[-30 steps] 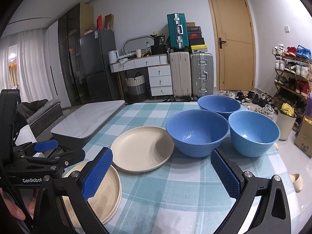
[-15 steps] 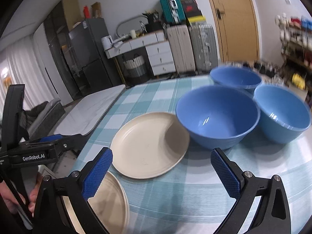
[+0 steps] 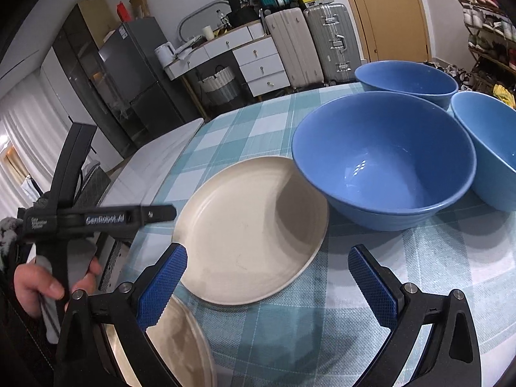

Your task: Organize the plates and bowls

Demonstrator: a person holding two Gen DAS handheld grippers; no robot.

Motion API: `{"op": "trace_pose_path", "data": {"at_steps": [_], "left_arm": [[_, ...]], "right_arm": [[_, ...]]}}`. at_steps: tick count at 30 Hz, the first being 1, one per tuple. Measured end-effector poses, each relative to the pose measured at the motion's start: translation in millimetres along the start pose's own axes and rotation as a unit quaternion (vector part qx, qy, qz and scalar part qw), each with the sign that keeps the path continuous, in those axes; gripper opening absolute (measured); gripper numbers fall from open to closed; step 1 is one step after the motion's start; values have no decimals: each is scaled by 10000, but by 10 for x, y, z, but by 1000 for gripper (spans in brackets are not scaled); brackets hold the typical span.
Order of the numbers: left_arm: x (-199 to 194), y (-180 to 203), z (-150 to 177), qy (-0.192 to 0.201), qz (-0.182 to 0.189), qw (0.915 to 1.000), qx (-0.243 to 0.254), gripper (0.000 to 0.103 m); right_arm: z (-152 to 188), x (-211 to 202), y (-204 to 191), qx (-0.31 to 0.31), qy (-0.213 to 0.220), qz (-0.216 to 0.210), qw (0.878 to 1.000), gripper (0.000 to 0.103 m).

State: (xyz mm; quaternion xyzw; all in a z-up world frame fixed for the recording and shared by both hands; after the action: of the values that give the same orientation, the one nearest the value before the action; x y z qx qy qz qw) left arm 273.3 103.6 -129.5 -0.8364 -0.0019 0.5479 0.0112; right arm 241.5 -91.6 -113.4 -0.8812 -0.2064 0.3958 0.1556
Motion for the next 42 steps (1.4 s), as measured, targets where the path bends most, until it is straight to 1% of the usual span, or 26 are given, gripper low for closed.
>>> {"op": "trace_pose_path", "data": {"at_steps": [2, 3, 7, 11, 14, 17, 19, 20, 21, 22, 23, 24, 25, 27, 29, 30, 31, 32, 34, 35, 37, 38, 39, 41, 42], "left_arm": [[92, 18, -14, -182, 141, 9997, 28, 103], [123, 24, -20, -217, 145, 9997, 31, 103], [244, 47, -63, -316, -1, 9994, 144, 102], [340, 65, -75, -428, 55, 9989, 194, 101], [378, 78, -73, -467, 8, 9986, 240, 99], [411, 108, -77, -523, 87, 9981, 327, 81], [431, 135, -74, -569, 190, 9975, 373, 77], [438, 140, -72, -579, 244, 9973, 372, 70], [447, 140, -67, -608, 305, 9970, 358, 61], [447, 142, -74, -590, 290, 9972, 367, 60], [443, 146, -76, -578, 289, 9972, 387, 55], [436, 149, -78, -563, 276, 9972, 406, 49], [430, 155, -78, -555, 285, 9971, 435, 46], [423, 154, -81, -554, 298, 9969, 480, 33], [422, 144, -86, -569, 318, 9966, 497, 28], [418, 135, -85, -596, 381, 9963, 488, 25], [420, 132, -84, -610, 400, 9962, 480, 25], [415, 120, -79, -629, 394, 9962, 445, 25], [399, 103, -58, -682, 455, 9959, 374, 22], [393, 106, -44, -686, 485, 9957, 383, 21], [380, 91, -18, -687, 518, 9956, 371, 19], [373, 84, -7, -685, 559, 9954, 378, 17], [364, 71, 6, -680, 588, 9953, 370, 16], [350, 69, 32, -678, 594, 9952, 385, 15], [336, 68, 47, -658, 555, 9954, 416, 15]], "right_arm": [[4, 49, 27, 35, -50, 0, 10000, 102], [0, 78, 54, 65, -74, 28, 9999, 102], [-12, 138, 131, 190, -82, 102, 9997, 102], [3, 217, 157, 124, -117, 179, 9997, 102], [23, 271, 152, 134, -179, 133, 9997, 102], [53, 304, 124, 132, -239, 127, 9995, 102], [57, 333, 124, 138, -302, 168, 9993, 102], [56, 344, 126, 143, -316, 177, 9992, 102], [58, 352, 129, 145, -333, 196, 9991, 102], [58, 359, 135, 151, -345, 224, 9990, 102], [58, 373, 138, 150, -352, 233, 9990, 102], [46, 395, 141, 151, -364, 241, 9989, 102], [46, 413, 145, 154, -385, 264, 9988, 102], [43, 417, 134, 164, -424, 261, 9986, 102], [56, 422, 133, 156, -435, 261, 9986, 101], [69, 419, 135, 155, -439, 275, 9985, 99], [71, 416, 133, 156, -447, 262, 9985, 97], [75, 418, 131, 163, -467, 239, 9985, 94], [88, 428, 140, 196, -534, 190, 9982, 82], [94, 431, 153, 237, -566, 160, 9980, 73], [97, 447, 185, 360, -647, 99, 9972, 66], [97, 459, 202, 413, -671, 78, 9969, 57], [102, 473, 209, 461, -698, 52, 9965, 51], [112, 505, 212, 474, -774, 79, 9958, 48], [115, 520, 206, 469, -806, 92, 9956, 44]]}}
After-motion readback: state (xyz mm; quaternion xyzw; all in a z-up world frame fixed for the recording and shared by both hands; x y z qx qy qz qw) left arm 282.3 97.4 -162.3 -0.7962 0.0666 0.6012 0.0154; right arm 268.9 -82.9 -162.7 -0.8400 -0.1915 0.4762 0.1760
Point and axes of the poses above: each gripper's, at about its wrist camera, not at the fingertips, and x roughly the way its jaws point, y to its right, z to its underside, the point moved 3 cm from there along x, roughly the way its jaws point, and after that the axes turned 8 degrees about -z, right-handed, at the moved point
